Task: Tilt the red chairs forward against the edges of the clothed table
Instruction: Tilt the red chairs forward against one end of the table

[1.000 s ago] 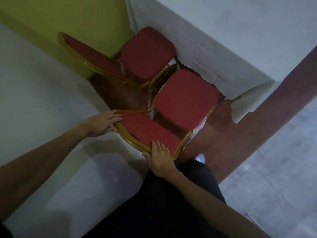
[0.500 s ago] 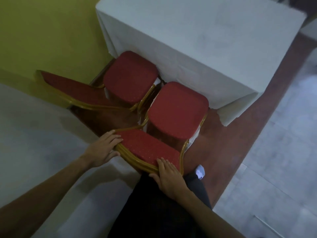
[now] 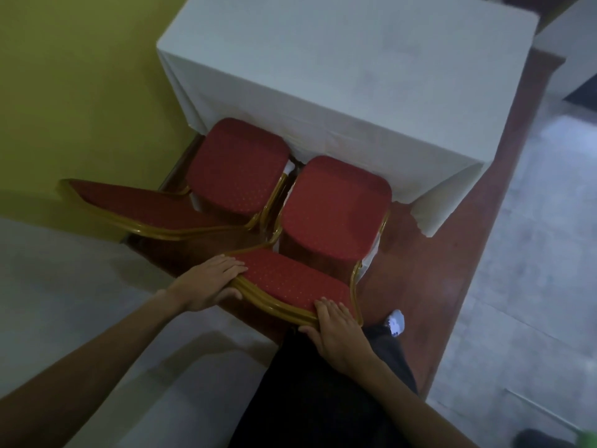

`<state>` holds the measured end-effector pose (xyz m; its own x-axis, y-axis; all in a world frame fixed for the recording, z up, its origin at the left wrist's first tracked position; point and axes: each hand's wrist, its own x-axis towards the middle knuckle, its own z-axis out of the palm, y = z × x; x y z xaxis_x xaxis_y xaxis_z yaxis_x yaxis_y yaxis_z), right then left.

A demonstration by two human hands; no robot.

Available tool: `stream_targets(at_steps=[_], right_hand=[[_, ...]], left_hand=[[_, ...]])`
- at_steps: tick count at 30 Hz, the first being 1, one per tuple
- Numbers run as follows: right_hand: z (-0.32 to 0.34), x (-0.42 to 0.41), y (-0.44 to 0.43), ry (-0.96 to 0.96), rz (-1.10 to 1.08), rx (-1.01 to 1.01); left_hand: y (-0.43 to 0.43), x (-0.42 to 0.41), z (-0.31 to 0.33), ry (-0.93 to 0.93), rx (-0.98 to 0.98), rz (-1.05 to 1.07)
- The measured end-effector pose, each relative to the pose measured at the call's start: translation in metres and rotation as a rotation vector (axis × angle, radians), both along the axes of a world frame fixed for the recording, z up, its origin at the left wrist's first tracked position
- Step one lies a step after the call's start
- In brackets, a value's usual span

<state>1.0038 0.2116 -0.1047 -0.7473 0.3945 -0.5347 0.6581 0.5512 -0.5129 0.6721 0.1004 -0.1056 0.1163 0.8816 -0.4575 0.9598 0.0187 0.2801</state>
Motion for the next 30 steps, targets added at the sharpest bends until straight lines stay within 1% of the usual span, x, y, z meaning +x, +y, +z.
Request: stream_targets(at_steps=[6,16,20,30], right_hand=[[-0.003,-0.007,-0.002,0.002,-0.025,0.006],[-0.006,-0.015,-0.006,-0.025,-0.029,0.005],[-0.005,-0.014,-0.004,-0.028,-0.026,-0.004],[-0.011,-0.014,0.006,-0.013,0.02,-0.008]], left_hand=[[0.01,-0.013,0.006,0.025,-0.119,-0.019],[0.014,-0.012,0.015,0.035,-0.193,-0.02],[0.018,0.003,0.012,0.009,-0.172,-0.021],[0.019,0.004,0.008,-0.032,-0.143,0.04]])
